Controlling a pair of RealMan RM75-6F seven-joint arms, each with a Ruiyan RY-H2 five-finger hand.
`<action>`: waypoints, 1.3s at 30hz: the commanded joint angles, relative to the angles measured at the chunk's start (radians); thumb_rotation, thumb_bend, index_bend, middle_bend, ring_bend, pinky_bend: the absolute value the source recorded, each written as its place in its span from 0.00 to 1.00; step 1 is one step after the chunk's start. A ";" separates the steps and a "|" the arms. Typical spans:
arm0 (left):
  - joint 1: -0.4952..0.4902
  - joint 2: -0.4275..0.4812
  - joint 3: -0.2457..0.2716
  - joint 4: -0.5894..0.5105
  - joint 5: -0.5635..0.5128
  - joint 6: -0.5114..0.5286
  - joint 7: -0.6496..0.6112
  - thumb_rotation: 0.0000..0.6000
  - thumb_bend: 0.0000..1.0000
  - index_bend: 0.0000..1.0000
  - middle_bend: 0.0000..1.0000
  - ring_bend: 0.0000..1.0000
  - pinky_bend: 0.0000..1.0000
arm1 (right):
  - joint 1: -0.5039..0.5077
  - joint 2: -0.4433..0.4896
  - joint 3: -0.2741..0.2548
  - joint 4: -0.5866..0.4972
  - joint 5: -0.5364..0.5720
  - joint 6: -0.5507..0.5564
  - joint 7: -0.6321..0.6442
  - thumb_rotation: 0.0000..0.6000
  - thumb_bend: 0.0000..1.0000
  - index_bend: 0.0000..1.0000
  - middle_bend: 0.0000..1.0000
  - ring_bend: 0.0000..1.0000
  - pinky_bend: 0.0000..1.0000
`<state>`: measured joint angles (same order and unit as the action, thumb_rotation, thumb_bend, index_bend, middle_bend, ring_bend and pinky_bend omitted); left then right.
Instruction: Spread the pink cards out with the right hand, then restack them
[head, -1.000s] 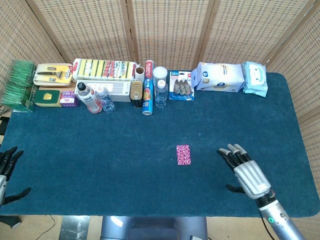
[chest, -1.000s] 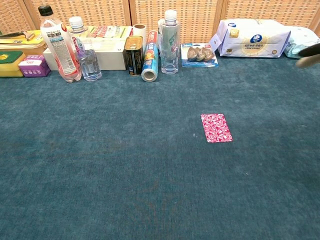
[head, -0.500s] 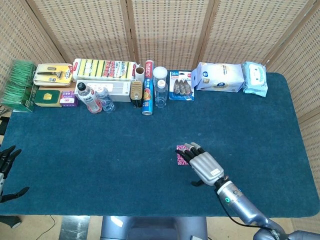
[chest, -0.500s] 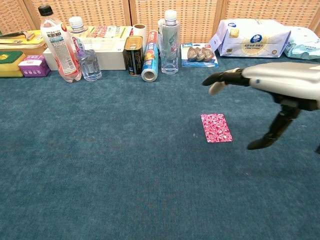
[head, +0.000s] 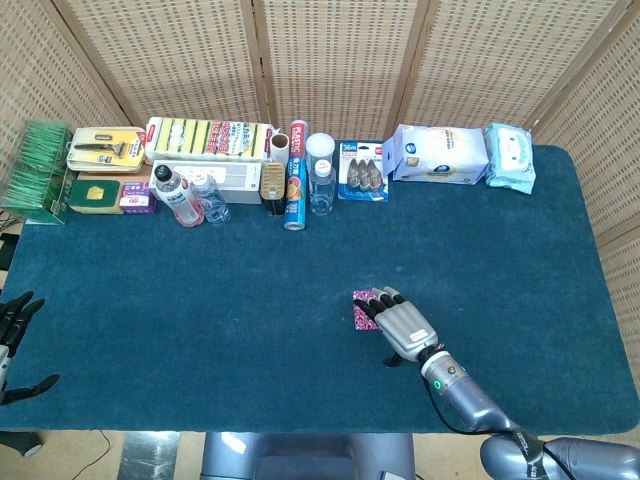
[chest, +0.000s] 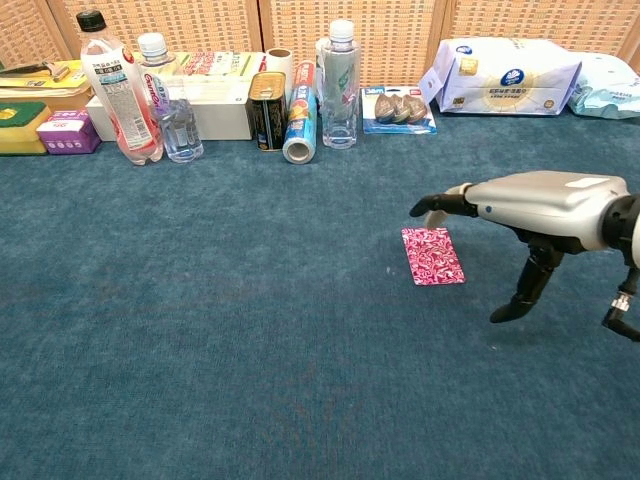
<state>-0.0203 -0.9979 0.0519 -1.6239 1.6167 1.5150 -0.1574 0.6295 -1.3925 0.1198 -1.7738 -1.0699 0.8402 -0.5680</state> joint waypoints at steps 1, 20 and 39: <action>-0.001 -0.001 0.002 -0.002 0.003 -0.002 0.003 1.00 0.05 0.00 0.00 0.00 0.00 | -0.001 0.007 -0.012 0.011 0.008 0.005 0.013 1.00 0.00 0.02 0.15 0.00 0.00; -0.005 -0.004 0.007 -0.013 0.001 -0.011 0.015 1.00 0.05 0.00 0.00 0.00 0.00 | 0.029 -0.033 -0.068 0.050 0.010 -0.001 0.062 1.00 0.00 0.03 0.15 0.00 0.00; -0.004 -0.004 0.010 -0.012 0.004 -0.007 0.004 1.00 0.05 0.00 0.00 0.00 0.00 | 0.056 -0.017 -0.135 -0.025 0.051 0.021 -0.005 1.00 0.00 0.04 0.15 0.02 0.00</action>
<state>-0.0237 -1.0022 0.0622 -1.6356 1.6209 1.5077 -0.1537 0.6846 -1.4137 -0.0105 -1.7932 -1.0218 0.8604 -0.5689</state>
